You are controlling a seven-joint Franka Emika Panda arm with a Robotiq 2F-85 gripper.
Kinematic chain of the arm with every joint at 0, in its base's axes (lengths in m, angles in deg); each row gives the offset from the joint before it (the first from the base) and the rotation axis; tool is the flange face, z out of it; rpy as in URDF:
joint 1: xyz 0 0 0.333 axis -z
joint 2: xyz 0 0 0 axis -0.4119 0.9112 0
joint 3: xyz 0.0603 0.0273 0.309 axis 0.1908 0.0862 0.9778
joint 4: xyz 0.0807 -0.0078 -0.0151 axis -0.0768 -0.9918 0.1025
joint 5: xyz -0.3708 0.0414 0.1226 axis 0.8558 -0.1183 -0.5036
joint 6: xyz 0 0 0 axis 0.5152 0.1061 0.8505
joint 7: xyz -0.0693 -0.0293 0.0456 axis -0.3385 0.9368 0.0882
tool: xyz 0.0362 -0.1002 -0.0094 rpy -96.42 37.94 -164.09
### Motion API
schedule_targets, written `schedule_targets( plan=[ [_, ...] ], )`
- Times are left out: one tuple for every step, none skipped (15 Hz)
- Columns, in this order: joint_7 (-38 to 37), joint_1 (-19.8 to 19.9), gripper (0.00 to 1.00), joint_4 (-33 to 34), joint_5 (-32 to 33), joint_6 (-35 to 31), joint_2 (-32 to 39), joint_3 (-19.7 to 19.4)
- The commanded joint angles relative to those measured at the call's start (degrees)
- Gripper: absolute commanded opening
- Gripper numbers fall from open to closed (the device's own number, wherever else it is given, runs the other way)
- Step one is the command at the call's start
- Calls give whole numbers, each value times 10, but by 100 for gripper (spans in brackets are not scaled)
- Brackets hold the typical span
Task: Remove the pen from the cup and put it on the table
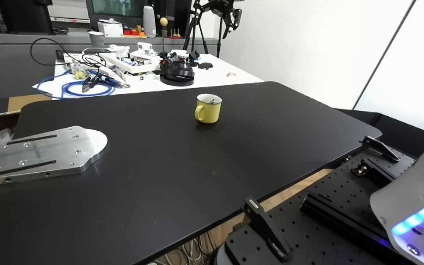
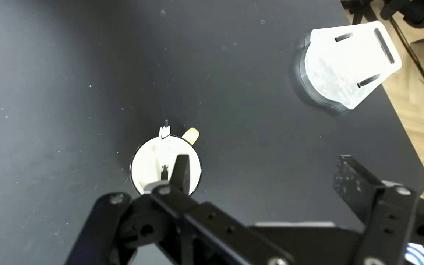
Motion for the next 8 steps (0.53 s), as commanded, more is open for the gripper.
schedule_targets(
  plan=[
    [42,25,100,-18,-15,11,6,4],
    [52,24,100,-25,0,5,4,-1],
    [36,18,100,-13,-3,4,11,1],
    [44,22,100,-18,-3,4,12,0],
    [49,24,100,-21,-3,4,12,0],
    [51,25,100,-21,-3,4,12,-1],
    [51,25,100,-21,-3,4,12,0],
    [52,24,100,-21,-3,4,12,0]
  ],
)
